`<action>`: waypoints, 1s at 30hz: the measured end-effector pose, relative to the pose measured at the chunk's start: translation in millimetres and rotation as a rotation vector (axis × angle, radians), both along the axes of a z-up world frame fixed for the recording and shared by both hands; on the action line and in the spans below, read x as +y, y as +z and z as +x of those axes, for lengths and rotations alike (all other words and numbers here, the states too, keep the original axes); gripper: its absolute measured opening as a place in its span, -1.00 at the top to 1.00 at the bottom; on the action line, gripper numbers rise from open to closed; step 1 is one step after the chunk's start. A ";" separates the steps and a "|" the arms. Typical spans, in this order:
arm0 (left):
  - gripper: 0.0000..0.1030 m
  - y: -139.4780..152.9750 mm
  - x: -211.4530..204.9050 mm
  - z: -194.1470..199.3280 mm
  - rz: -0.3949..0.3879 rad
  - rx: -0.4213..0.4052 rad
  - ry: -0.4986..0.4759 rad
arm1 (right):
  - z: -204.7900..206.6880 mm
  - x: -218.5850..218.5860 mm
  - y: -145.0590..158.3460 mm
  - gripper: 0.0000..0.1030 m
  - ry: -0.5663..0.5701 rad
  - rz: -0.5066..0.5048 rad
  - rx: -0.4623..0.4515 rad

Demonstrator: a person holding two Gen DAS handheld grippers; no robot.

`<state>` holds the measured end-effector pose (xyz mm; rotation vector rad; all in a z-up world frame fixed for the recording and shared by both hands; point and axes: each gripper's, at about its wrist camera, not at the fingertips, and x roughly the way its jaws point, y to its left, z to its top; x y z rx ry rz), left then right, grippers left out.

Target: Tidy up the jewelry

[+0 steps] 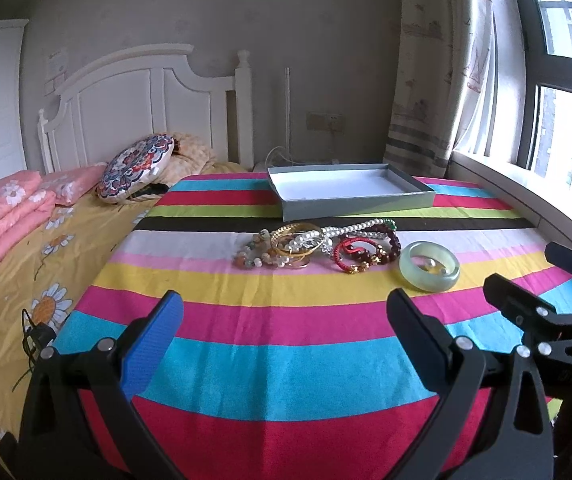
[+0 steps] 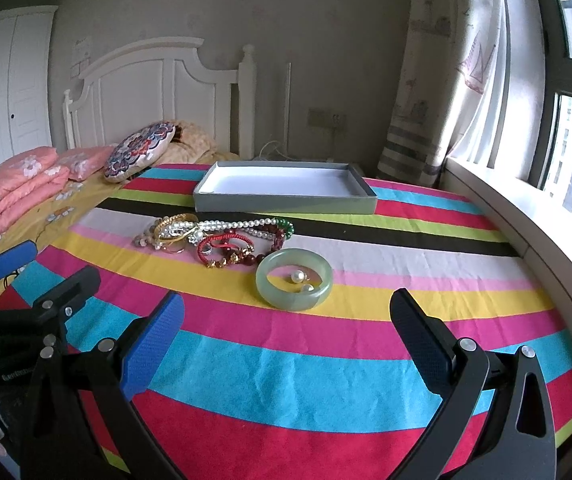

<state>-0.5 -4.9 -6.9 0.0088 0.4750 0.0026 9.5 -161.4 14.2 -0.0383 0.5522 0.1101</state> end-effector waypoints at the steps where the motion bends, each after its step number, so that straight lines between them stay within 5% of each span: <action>1: -0.95 -0.2 0.2 0.3 -0.003 -0.001 0.003 | 1.3 0.0 -0.1 -0.91 0.000 0.010 0.007; 10: -0.95 3.7 9.2 2.7 -0.002 -0.045 0.037 | 7.9 0.2 -3.6 -0.91 -0.003 0.048 0.037; 17: -0.95 13.7 19.7 20.1 -0.151 -0.027 0.059 | 21.7 -25.2 -3.0 -0.91 0.011 0.073 0.040; 23: -0.95 8.5 13.4 25.1 -0.003 0.036 0.002 | 58.1 -30.1 -25.9 -0.91 0.060 -0.038 0.210; 30: -0.95 -13.2 35.7 30.7 -0.001 0.163 -0.001 | 99.2 -3.8 -52.7 -0.91 0.155 -0.145 0.340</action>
